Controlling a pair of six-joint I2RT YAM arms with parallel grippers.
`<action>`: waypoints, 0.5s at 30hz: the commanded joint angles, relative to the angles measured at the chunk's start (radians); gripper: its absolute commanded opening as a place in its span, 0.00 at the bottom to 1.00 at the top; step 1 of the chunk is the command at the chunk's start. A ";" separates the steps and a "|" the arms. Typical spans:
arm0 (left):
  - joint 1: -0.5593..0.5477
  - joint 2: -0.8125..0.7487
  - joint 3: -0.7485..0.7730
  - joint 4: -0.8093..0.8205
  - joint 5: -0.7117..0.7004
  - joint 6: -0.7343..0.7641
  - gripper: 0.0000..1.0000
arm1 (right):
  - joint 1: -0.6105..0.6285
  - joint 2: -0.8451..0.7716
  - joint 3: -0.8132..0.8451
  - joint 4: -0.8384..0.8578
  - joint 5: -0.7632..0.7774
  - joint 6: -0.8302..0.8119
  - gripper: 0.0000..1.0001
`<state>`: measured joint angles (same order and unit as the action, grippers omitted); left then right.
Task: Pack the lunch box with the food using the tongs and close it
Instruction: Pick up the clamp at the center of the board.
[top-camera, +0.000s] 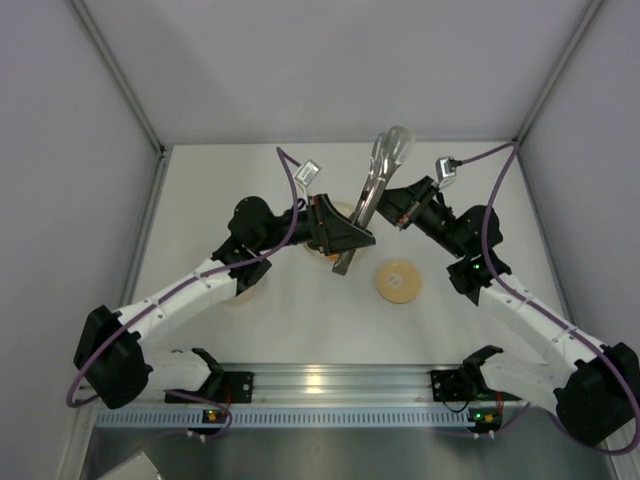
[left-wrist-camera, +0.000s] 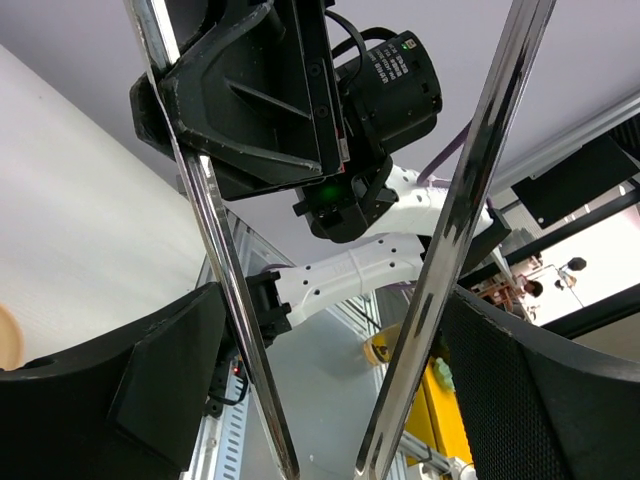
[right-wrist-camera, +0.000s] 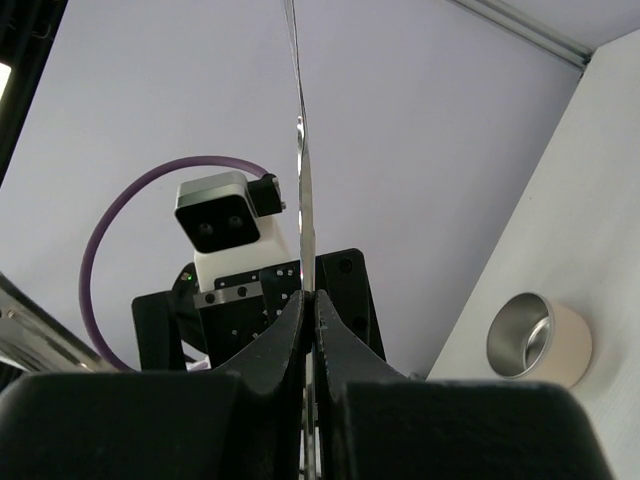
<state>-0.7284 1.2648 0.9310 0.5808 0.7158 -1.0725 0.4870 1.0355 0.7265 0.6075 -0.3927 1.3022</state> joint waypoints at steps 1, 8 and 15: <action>-0.008 -0.039 0.000 0.082 -0.010 -0.009 0.90 | 0.030 0.006 0.004 0.126 -0.002 0.000 0.00; -0.014 -0.051 -0.009 0.070 -0.026 0.000 0.86 | 0.032 0.012 0.001 0.158 0.017 0.014 0.00; -0.017 -0.081 -0.004 0.013 -0.056 0.043 0.80 | 0.035 0.015 -0.019 0.172 0.026 0.020 0.00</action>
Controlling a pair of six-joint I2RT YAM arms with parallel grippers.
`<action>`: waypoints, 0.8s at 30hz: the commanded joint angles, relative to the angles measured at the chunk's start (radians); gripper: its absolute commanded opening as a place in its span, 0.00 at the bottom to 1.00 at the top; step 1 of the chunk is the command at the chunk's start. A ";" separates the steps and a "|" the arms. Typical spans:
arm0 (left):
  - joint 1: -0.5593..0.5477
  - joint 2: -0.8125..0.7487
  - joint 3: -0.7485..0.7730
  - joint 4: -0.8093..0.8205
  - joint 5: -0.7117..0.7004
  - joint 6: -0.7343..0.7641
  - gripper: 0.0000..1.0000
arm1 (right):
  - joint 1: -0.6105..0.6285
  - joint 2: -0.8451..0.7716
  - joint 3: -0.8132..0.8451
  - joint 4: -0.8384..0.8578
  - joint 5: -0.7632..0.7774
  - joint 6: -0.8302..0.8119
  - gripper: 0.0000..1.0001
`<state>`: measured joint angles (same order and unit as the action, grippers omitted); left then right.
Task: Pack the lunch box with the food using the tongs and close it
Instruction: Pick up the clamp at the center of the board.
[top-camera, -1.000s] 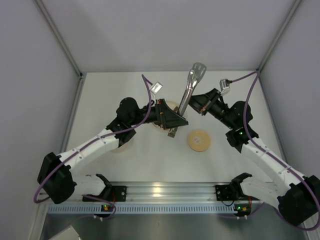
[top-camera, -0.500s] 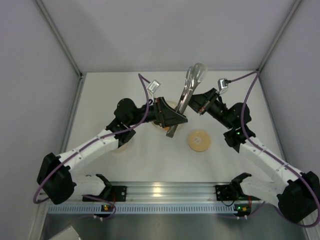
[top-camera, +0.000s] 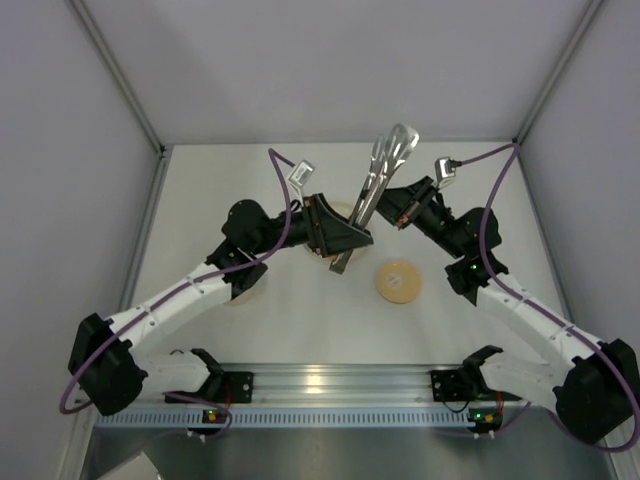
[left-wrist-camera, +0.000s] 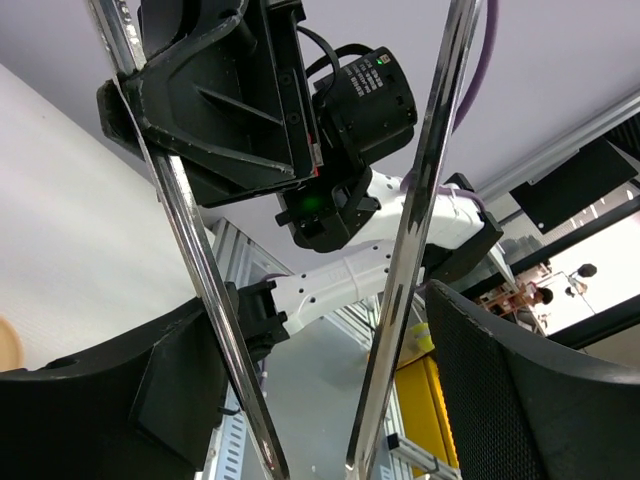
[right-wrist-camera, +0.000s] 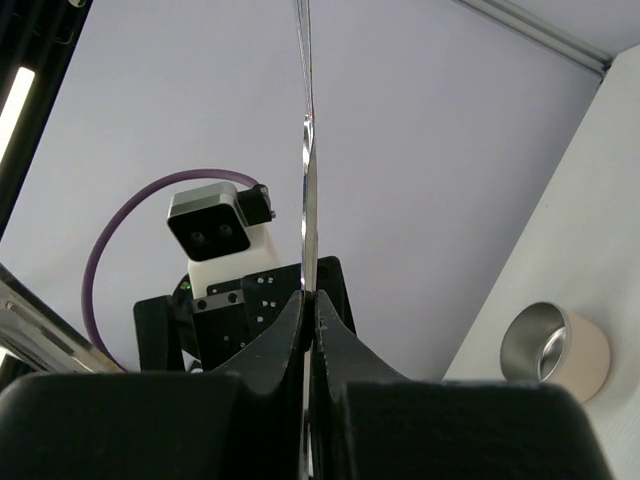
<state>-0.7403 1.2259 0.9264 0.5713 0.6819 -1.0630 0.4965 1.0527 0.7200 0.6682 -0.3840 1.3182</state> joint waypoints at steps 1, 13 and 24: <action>-0.005 -0.042 0.002 0.018 -0.022 0.038 0.80 | 0.027 -0.002 -0.013 0.110 0.020 0.004 0.00; -0.005 -0.045 0.002 0.001 -0.044 0.046 0.69 | 0.042 0.001 -0.010 0.110 0.031 -0.008 0.00; -0.005 -0.049 0.006 -0.030 -0.059 0.061 0.62 | 0.053 -0.022 -0.005 0.071 0.045 -0.040 0.09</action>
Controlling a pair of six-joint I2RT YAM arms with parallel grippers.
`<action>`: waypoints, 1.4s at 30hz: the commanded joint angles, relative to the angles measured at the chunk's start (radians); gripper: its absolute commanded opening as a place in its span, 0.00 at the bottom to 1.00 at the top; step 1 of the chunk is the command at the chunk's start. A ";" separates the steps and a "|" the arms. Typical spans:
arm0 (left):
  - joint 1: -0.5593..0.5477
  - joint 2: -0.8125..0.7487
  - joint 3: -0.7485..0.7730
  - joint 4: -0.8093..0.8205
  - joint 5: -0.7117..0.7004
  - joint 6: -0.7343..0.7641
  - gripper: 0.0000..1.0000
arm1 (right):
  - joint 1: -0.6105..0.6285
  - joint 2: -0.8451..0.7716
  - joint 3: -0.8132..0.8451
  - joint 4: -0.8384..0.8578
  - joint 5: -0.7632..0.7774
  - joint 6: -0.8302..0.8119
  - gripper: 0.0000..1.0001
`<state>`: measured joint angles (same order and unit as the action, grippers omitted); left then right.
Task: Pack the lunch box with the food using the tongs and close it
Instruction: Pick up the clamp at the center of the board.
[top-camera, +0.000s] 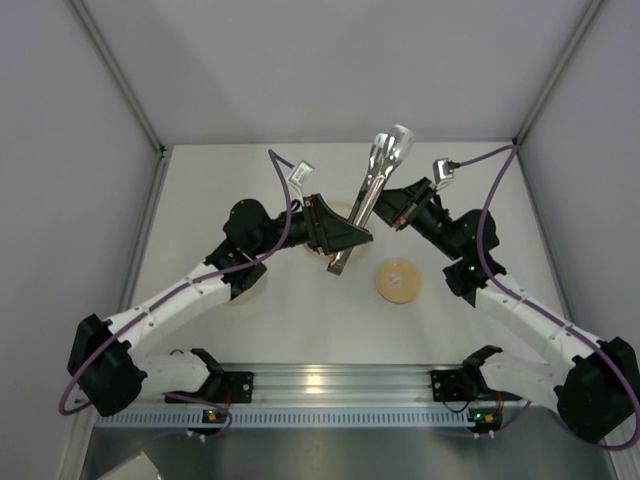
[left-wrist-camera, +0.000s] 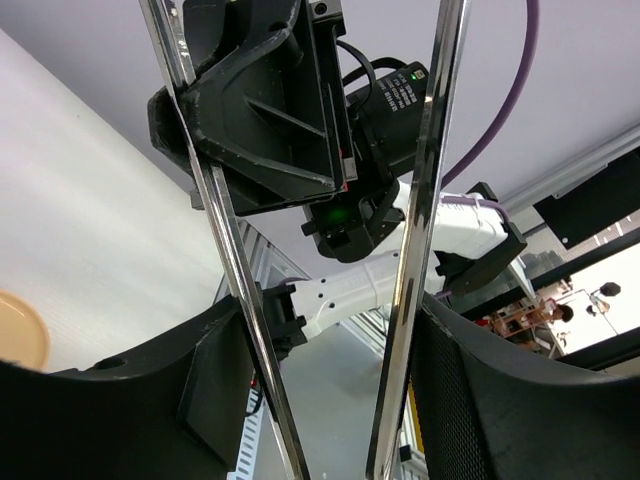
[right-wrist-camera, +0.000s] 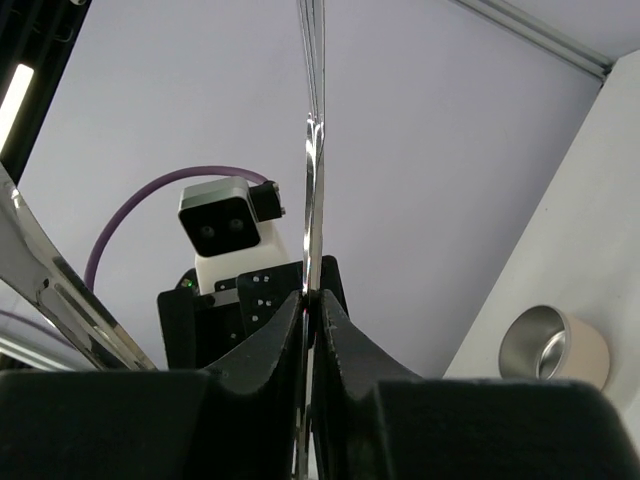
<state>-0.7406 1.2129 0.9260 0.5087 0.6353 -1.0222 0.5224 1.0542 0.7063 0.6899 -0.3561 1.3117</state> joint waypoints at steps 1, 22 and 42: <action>-0.005 -0.036 0.008 0.028 -0.014 0.022 0.61 | 0.027 -0.025 0.009 0.046 0.019 -0.035 0.13; -0.005 -0.081 0.051 -0.107 -0.049 0.108 0.57 | 0.027 -0.175 0.105 -0.404 0.233 -0.201 0.45; -0.005 -0.139 0.195 -0.668 -0.399 0.349 0.57 | 0.025 -0.356 0.320 -1.171 0.629 -0.408 0.49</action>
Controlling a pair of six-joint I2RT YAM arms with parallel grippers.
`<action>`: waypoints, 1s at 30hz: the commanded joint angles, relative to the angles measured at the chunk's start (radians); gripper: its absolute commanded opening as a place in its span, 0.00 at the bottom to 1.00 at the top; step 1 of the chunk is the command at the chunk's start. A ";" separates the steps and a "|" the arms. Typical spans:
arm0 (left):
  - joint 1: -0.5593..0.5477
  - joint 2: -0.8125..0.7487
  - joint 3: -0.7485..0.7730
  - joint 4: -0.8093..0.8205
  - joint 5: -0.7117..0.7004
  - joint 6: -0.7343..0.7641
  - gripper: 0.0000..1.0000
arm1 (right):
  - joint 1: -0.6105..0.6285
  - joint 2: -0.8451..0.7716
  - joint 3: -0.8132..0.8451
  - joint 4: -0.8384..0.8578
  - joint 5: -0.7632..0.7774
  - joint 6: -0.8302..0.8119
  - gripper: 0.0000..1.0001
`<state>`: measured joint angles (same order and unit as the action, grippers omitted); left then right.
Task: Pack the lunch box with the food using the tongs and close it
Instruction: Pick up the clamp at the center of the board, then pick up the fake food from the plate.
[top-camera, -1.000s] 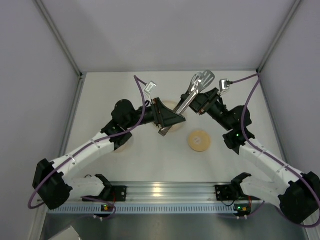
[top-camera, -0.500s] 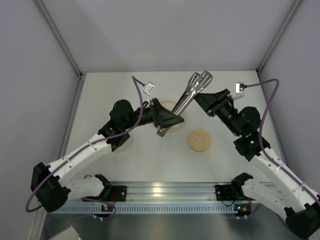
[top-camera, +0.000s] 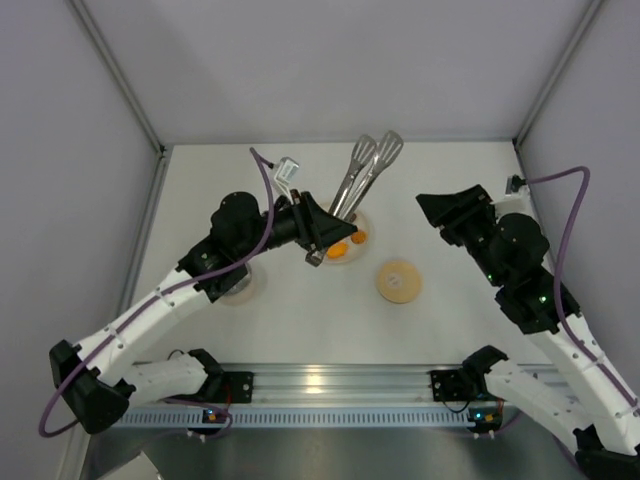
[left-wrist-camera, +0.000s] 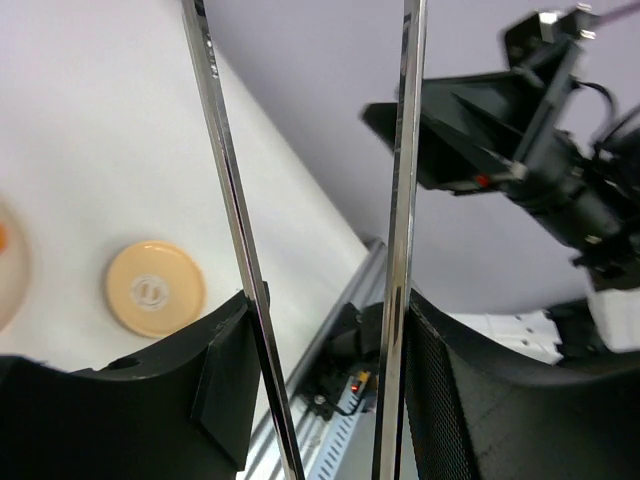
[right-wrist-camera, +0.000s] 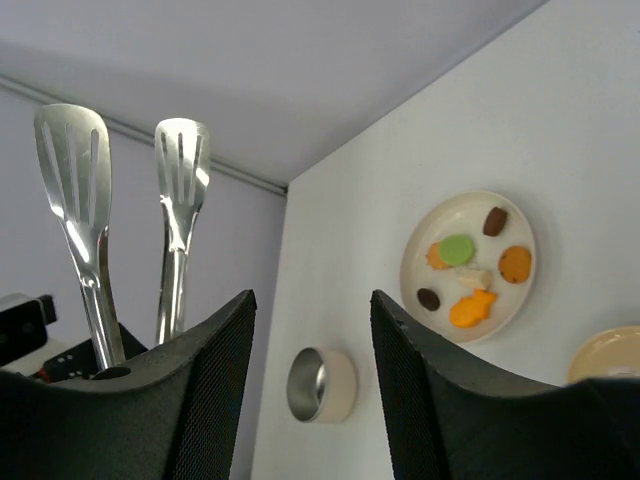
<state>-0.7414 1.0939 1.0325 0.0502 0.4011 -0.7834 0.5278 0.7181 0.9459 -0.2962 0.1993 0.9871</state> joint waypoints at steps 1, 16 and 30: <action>-0.004 -0.014 0.098 -0.246 -0.233 0.125 0.57 | 0.021 -0.016 0.108 -0.210 0.075 -0.129 0.50; -0.004 0.202 0.126 -0.544 -0.559 0.246 0.53 | 0.020 0.020 0.050 -0.342 0.075 -0.289 0.50; -0.038 0.447 0.221 -0.601 -0.584 0.311 0.48 | 0.020 -0.003 -0.004 -0.353 0.072 -0.289 0.48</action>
<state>-0.7574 1.5070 1.1816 -0.5297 -0.1497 -0.5068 0.5282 0.7383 0.9421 -0.6220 0.2680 0.7132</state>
